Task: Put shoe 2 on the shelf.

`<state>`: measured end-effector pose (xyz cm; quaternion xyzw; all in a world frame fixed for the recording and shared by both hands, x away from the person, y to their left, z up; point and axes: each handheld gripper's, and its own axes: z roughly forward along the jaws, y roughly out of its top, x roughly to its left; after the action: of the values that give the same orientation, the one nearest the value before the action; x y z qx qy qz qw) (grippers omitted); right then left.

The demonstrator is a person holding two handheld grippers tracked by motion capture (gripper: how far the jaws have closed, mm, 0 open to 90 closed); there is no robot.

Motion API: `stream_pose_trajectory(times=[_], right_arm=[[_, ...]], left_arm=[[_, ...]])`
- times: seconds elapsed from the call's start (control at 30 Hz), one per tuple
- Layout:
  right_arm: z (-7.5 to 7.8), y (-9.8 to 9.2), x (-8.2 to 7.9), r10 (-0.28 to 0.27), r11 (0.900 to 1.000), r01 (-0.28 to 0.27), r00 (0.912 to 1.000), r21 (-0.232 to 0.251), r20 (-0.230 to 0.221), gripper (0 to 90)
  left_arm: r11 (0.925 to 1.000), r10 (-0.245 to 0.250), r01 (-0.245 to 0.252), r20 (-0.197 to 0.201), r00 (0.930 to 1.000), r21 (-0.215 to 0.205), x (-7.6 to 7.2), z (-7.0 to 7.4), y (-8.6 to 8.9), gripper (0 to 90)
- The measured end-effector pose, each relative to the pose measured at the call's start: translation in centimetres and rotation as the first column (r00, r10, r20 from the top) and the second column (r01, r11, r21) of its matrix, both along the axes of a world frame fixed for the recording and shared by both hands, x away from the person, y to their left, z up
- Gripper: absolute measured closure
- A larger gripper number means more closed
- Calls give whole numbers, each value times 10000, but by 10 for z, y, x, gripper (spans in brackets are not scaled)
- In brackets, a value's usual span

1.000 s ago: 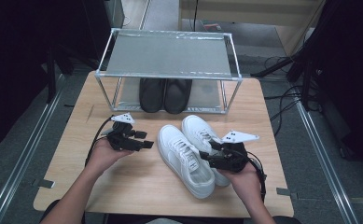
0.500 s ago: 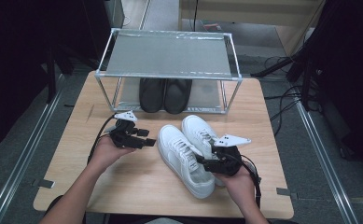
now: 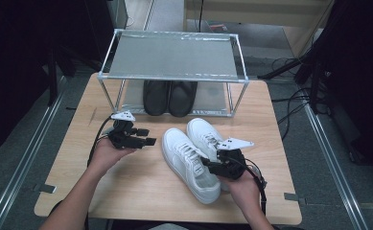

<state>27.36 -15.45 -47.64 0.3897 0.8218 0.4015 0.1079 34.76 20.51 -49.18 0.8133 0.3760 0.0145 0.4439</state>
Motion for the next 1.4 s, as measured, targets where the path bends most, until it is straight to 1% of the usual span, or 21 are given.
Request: stream_pose_trajectory(times=[0.03, 0.07, 0.1, 0.13, 0.27, 0.4, 0.5, 0.53, 0.6, 0.67, 0.73, 0.8, 0.83, 0.93, 1.0, 1.1, 1.13, 1.2, 1.23, 1.33, 1.4], right_arm=[[0, 0, 0, 0, 10000, 0, 10000, 0, 0, 569], [0, 0, 0, 57, 10000, -56, 9999, -40, 143, 612], [0, 0, 0, 57, 10000, -56, 9999, -40, 143, 612], [0, -1, 0, 53, 10000, -53, 9999, 8, 148, 658], [2, -4, 3, -15, 9998, 20, 9998, 213, -205, 726], [3, -5, 4, -20, 9995, 32, 9992, 311, -401, 748], [4, -5, 4, -23, 9996, 33, 9993, 274, -385, 751], [5, -5, 4, -7, 9998, 14, 9991, 179, -421, 754], [6, -6, 6, 86, 9998, -77, 9988, 201, -475, 761], [7, -8, 9, 167, 9996, -156, 9985, 214, -524, 766], [10, -9, 12, 326, 9994, -319, 9982, 146, -511, 767], [12, -10, 15, 445, 9990, -442, 9977, 74, -508, 768], [12, -10, 15, 445, 9990, -442, 9977, 74, -508, 768], [16, -11, 20, 934, 9956, -932, 9944, 71, -503, 767], [18, -11, 24, 1150, 9933, -1145, 9919, 133, -537, 766], [20, -9, 28, 1373, 9904, -1362, 9891, 229, -540, 766], [21, -7, 32, 1588, 9870, -1572, 9859, 333, -532, 766], [22, -6, 33, 1661, 9858, -1645, 9847, 348, -525, 766], [25, -2, 38, 2003, 9794, -1991, 9789, 331, -410, 766], [28, 4, 43, 2416, 9702, -2408, 9698, 267, -328, 766], [31, 9, 47, 2772, 9607, -2769, 9605, 176, -234, 766]], left_arm=[[10000, 0, 0, 0, 10000, 0, 0, 0, 0, 405], [10000, 68, -68, 4, 10000, 20, 0, 0, 1, 406], [10000, 91, -91, 3, 10000, -6, 0, 0, 2, 406], [9998, 168, -168, 23, 9999, -76, 0, 1, 3, 405], [9999, 161, -160, 95, 9998, -22, 0, 1, 3, 406], [9997, 153, -157, 196, 9997, 197, 0, 0, 3, 407], [9996, 234, -237, 184, 9996, 179, 0, 0, 4, 407], [9993, 247, -252, 196, 9995, 278, -1, 0, 5, 407], [9990, 247, -254, 195, 9995, 363, -1, 1, 6, 406], [9980, 237, -249, 202, 9995, 584, -3, 2, 10, 404], [9980, 351, -361, 194, 9992, 521, -6, 2, 13, 403], [9985, 478, -481, 117, 9988, 252, -9, 3, 20, 403], [9985, 478, -481, 117, 9988, 252, -9, 3, 20, 402], [9964, 781, -787, 176, 9968, 322, -16, 3, 29, 402], [9940, 943, -952, 194, 9954, 532, -20, 2, 33, 401], [9923, 1073, -1086, 249, 9939, 591, -25, 1, 38, 401], [9909, 1182, -1197, 268, 9926, 614, -29, 1, 42, 401], [9895, 1275, -1290, 264, 9915, 656, -31, 1, 44, 401], [9868, 1429, -1446, 281, 9893, 728, -34, 0, 49, 401], [9825, 1651, -1669, 283, 9859, 826, -40, -1, 57, 400], [9794, 1840, -1860, 320, 9824, 790, -42, -2, 62, 400]])
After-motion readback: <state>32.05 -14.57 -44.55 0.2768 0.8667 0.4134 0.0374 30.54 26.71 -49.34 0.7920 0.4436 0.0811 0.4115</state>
